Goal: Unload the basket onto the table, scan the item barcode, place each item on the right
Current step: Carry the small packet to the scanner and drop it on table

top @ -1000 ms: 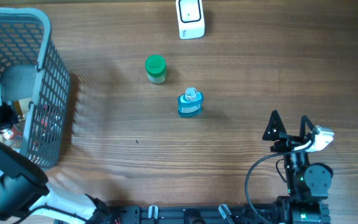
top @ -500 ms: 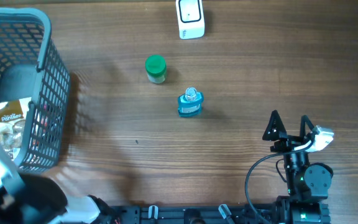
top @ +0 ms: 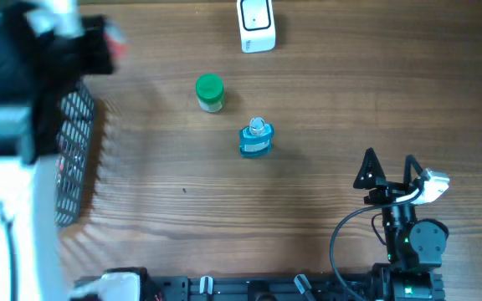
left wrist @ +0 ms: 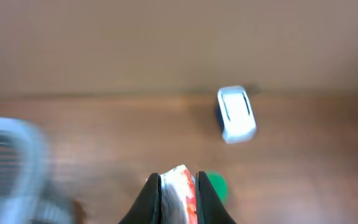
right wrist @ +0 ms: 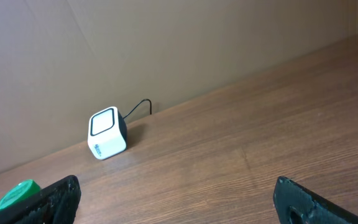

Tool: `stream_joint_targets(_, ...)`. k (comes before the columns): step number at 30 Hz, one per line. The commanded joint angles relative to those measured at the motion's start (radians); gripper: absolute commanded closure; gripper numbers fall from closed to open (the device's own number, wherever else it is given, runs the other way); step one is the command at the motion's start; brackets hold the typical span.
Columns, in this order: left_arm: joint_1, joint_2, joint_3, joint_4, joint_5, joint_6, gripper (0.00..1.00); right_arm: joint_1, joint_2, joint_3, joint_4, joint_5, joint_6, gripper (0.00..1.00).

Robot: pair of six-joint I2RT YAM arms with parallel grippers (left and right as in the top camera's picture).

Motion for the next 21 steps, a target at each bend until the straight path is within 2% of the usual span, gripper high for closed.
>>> stream_joint_targets(1,-0.159,0.242,-0.039,-0.039,-0.099,-0.017,0.96,-0.002,-0.005,-0.001,0.002,-0.006,-0.018,0.0)
stream_joint_targets(4,-0.223,0.433,-0.044,-0.116,-0.13,-0.017,0.96,-0.002,-0.005,-0.001,0.003,-0.006,-0.018,0.0)
stream_joint_targets(7,-0.266,0.537,-0.053,-0.156,-0.149,-0.017,0.96,-0.002,-0.005,-0.001,0.002,-0.006,-0.018,0.0)
stream_joint_targets(15,-0.29,0.535,-0.167,-0.266,-0.19,-0.103,0.96,-0.002,-0.005,-0.001,0.003,-0.006,-0.018,0.0)
stream_joint_targets(21,-0.322,0.534,-0.404,-0.117,-0.171,-0.172,0.96,-0.002,-0.005,-0.001,0.003,-0.006,-0.018,0.0)
